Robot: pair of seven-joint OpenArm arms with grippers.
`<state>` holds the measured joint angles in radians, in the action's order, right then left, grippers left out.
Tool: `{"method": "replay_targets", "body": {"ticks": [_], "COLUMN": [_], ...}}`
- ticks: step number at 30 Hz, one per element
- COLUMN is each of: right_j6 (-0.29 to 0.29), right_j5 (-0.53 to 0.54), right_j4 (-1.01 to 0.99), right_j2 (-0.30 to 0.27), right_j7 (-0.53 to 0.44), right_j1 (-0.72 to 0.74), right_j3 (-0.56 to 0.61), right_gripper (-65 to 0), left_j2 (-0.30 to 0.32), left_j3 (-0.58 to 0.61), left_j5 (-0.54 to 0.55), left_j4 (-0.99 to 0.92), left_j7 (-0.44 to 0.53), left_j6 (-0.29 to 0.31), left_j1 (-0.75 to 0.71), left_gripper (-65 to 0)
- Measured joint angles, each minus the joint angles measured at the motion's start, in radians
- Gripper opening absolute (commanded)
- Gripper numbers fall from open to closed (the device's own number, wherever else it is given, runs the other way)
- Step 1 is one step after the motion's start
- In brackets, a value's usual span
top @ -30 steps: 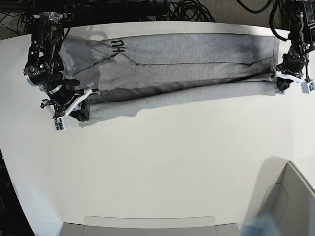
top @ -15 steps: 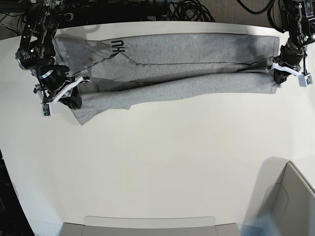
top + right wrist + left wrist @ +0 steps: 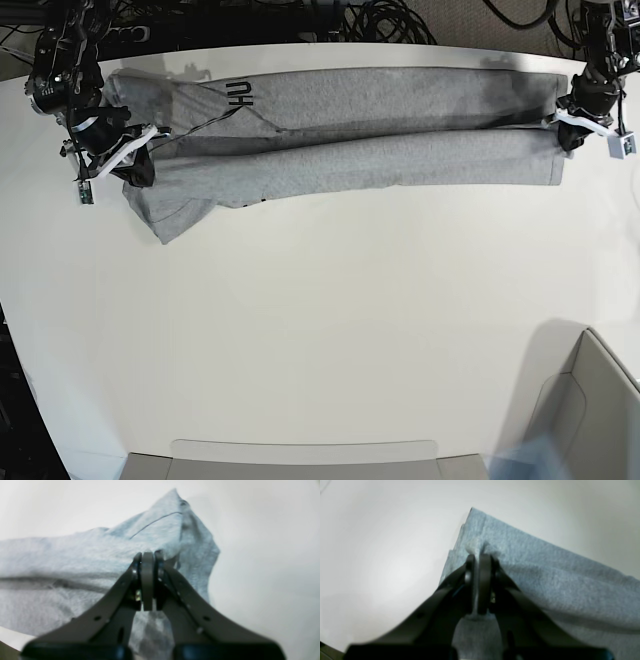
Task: Fold the T-shirt properly
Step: 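Drag the folded hem onto the folded edge with both grippers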
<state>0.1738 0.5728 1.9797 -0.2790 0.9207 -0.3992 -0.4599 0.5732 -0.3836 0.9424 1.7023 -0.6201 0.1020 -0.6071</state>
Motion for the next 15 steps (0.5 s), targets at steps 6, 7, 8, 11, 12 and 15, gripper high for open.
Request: {"method": "replay_targets", "body": {"ticks": [6,7,8,11,12,15], "right_j6": [0.000,0.000,0.000,0.000,0.000,0.000], "right_j5": [-0.003,-0.003,-0.002,-0.001,-0.004,-0.003], "right_j4": [0.000,0.000,0.000,0.000,0.000,0.000], "right_j2": [0.000,0.000,0.000,0.000,0.000,0.001], "right_j7": [0.006,0.006,0.005,0.005,0.006,0.005], "right_j1": [-0.043,-0.048,-0.051,-0.067,-0.070,-0.085], "right_j3": [0.000,0.000,0.004,0.005,0.005,0.005], "right_gripper": [-65.0,-65.0,-65.0,-65.0,-65.0,-65.0], "left_j2": [0.000,0.000,0.000,0.000,0.000,0.000], "left_j3": [0.002,0.003,0.004,0.005,0.005,0.005], "left_j5": [0.000,0.000,0.000,0.000,0.000,0.000], "left_j4": [-0.001,-0.001,-0.001,-0.002,-0.002,-0.002], "left_j7": [-0.002,0.000,-0.001,-0.004,-0.005,-0.047], "left_j6": [0.000,0.000,0.000,0.000,0.000,0.000], "left_j1": [-0.025,-0.028,-0.032,-0.035,-0.035,-0.034], "left_gripper": [-65.0,-65.0,-65.0,-65.0,-65.0,-65.0]}}
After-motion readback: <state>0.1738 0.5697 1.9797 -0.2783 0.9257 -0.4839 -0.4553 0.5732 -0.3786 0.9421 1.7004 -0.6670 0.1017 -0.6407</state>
